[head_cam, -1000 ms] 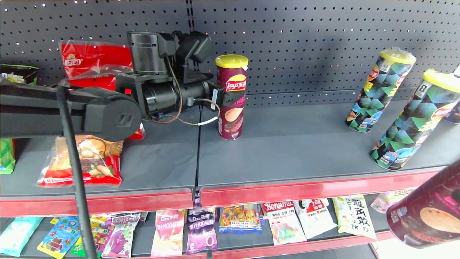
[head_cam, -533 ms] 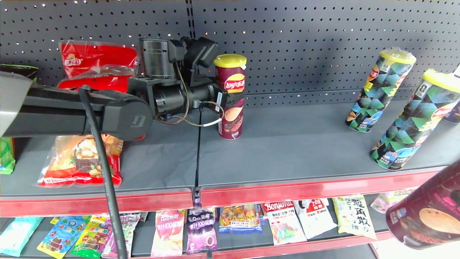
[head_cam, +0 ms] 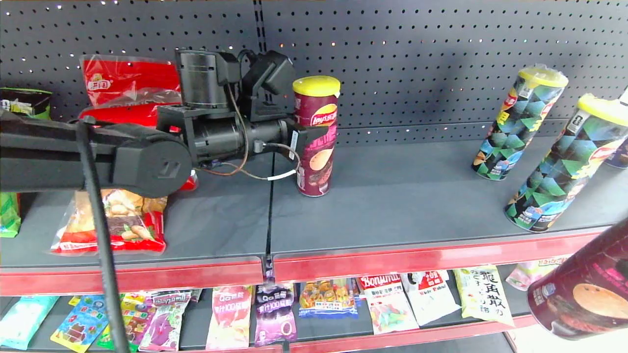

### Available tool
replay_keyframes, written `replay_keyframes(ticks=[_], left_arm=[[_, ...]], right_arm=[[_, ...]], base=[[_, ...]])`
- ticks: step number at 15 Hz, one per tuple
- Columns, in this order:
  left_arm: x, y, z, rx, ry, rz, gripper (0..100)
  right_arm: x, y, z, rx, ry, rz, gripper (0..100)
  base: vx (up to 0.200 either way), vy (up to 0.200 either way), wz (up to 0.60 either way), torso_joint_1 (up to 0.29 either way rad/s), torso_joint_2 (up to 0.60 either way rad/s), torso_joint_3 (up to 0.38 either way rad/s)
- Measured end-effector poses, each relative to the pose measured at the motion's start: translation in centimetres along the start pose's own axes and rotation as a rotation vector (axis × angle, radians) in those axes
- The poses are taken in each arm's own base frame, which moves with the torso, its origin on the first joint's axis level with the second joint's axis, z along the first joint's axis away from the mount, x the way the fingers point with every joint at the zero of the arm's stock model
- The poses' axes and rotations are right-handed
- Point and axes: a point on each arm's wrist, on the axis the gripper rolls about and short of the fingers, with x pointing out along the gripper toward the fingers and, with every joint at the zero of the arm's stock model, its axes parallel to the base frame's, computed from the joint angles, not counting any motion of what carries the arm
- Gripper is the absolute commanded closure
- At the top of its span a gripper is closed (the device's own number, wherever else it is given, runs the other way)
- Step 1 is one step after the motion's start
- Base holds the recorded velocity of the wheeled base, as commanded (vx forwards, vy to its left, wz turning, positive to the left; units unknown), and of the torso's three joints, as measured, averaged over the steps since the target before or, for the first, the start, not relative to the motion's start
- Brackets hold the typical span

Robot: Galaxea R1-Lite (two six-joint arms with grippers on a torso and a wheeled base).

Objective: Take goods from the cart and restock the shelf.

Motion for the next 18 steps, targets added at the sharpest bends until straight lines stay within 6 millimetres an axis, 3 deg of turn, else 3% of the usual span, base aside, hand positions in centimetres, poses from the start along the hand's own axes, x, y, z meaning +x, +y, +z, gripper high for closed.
replay_keyframes(ticks=[5, 9, 12, 18], left_arm=[[-3.4, -1.3, 0.5, -0.006, -0.015, -0.13, 100], [-5.0, -2.2, 0.3, -0.015, -0.028, -0.28, 100], [-5.3, -2.5, -0.1, -0.021, -0.034, -0.376, 100], [-4.5, -2.1, -1.1, 0.04, -0.036, -0.403, 100]], right_arm=[[0.1, 0.0, -0.3, 0.003, 0.011, 0.002, 100], [0.1, 0.0, -0.4, 0.005, 0.016, 0.004, 100], [0.2, 0.0, -0.4, 0.005, 0.016, 0.005, 100], [0.2, 0.0, -0.4, 0.016, 0.018, 0.007, 100]], base=[[0.0, 0.0, 0.0, 0.0, 0.0, 0.0], [0.0, 0.0, 0.0, 0.0, 0.0, 0.0], [0.0, 0.0, 0.0, 0.0, 0.0, 0.0], [0.0, 0.0, 0.0, 0.0, 0.0, 0.0]])
